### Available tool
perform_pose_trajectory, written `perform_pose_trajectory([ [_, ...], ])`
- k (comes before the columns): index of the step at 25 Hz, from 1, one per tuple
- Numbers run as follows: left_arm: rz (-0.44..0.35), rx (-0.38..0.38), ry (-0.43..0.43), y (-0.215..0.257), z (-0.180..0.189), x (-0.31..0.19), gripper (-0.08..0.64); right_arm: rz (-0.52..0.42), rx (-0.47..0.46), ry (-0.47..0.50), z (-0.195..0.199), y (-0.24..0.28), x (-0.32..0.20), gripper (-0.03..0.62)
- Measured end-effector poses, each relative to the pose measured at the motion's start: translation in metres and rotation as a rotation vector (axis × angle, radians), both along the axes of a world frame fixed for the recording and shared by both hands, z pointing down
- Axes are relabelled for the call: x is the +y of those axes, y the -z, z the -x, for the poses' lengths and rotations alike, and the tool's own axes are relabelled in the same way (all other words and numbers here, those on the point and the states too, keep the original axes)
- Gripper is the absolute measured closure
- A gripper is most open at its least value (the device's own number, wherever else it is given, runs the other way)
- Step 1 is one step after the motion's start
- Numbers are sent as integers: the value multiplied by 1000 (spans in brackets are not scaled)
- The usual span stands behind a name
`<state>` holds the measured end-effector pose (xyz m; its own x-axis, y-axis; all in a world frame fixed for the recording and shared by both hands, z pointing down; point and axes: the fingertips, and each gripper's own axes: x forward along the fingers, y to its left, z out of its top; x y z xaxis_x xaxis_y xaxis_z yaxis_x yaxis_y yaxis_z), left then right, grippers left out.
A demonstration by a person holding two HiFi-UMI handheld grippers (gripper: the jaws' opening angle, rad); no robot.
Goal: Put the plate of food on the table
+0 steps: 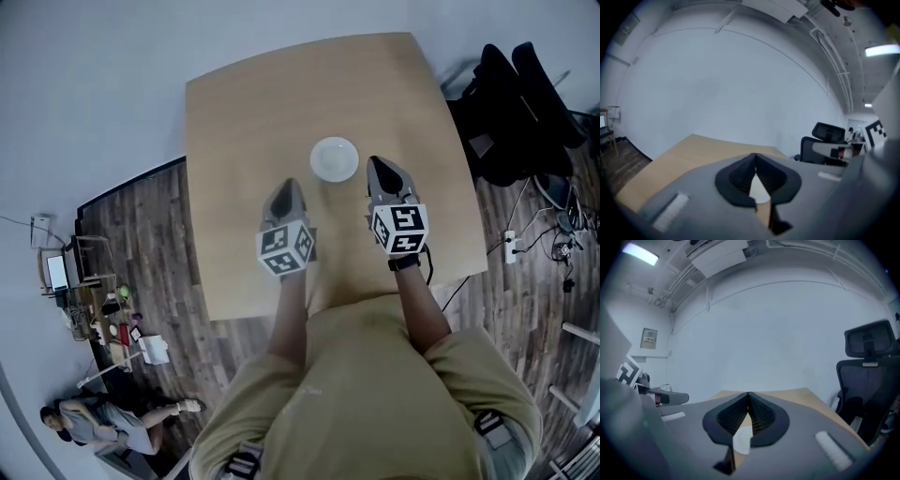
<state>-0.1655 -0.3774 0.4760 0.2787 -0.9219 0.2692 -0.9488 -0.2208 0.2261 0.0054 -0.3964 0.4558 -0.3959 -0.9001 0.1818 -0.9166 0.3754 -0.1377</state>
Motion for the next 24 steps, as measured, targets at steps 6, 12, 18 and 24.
perform_pose_trajectory([
  [6,-114,-141,-9,33,12,48,560,-106,74,10,19,28,60,588],
  [12,-200,-179,-2,48,19,83,560,-143,90,-6,23,32,102,588],
  [18,-204,-193,-1,39,25,103,560,-146,88,-18,25,29,121,588],
  [24,-192,-197,-5,26,33,110,560,-139,114,8,42,22,131,588],
])
